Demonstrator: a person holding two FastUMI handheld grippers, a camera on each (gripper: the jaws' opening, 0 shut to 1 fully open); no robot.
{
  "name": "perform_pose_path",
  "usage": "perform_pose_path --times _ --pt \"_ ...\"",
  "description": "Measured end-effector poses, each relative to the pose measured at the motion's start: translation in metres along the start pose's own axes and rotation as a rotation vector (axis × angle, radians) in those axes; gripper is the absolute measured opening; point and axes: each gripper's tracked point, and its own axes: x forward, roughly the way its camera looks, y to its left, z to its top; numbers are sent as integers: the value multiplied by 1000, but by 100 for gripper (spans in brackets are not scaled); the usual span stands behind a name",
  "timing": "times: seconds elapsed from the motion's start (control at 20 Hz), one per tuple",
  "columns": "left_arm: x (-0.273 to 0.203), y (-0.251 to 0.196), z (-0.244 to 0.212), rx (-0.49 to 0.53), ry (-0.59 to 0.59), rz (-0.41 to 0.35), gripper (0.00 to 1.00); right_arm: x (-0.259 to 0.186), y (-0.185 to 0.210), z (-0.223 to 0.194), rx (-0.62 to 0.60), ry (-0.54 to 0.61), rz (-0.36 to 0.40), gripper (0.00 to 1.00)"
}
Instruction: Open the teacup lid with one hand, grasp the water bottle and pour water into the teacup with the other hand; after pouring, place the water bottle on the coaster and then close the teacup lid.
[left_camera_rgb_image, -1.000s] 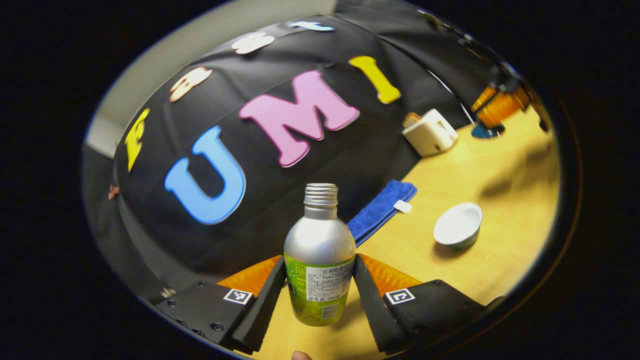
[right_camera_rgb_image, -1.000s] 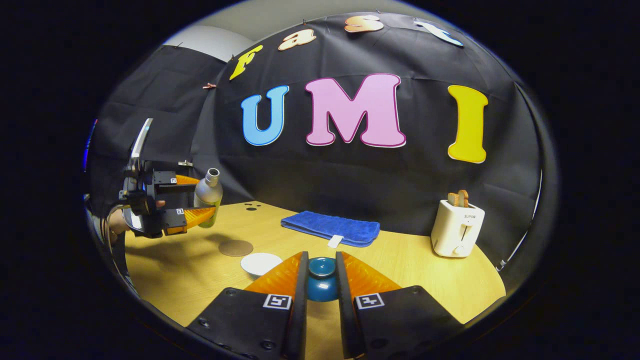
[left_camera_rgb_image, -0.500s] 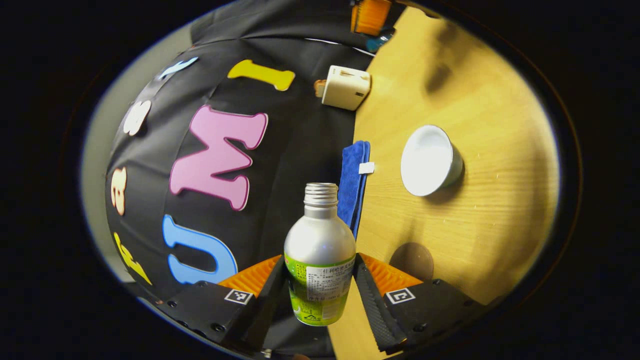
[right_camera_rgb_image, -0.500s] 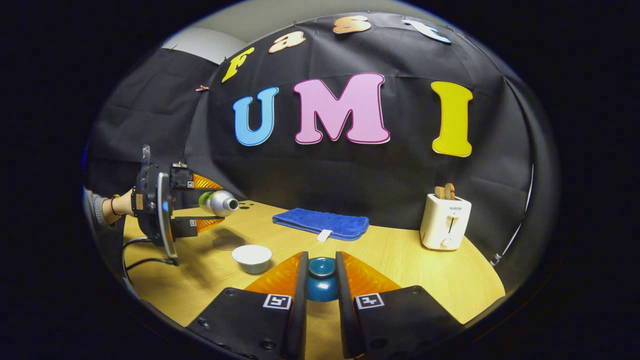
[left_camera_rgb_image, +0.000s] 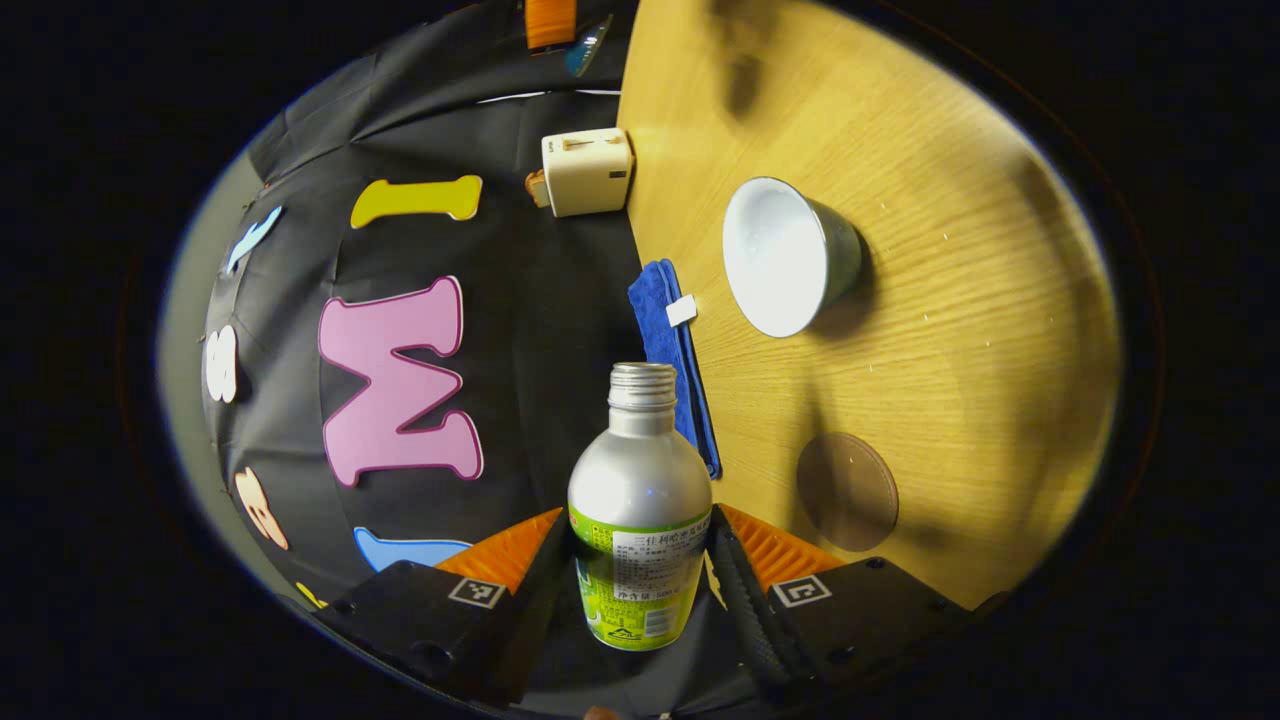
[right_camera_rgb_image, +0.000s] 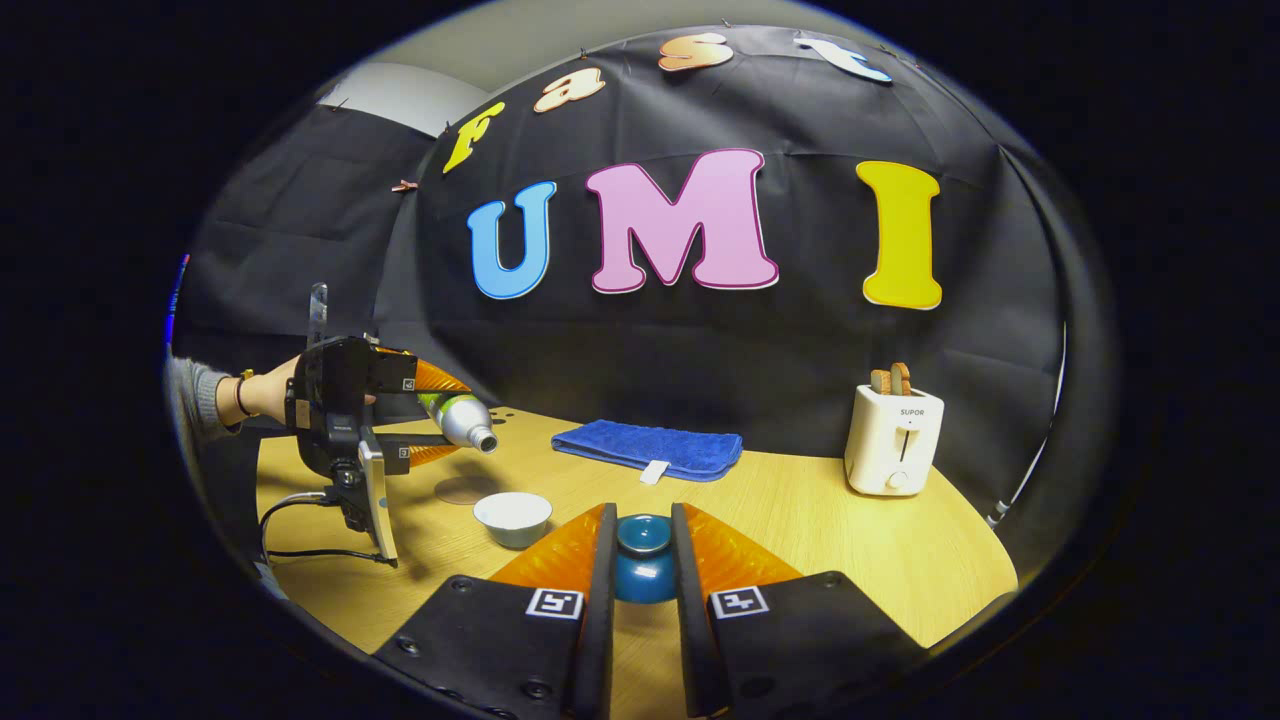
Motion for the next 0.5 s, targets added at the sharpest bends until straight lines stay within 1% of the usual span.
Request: perform_pose_path --times 0.5 --pt "-1 5 0 90 -11 24 82 -1 1 -1 1 4 3 31"
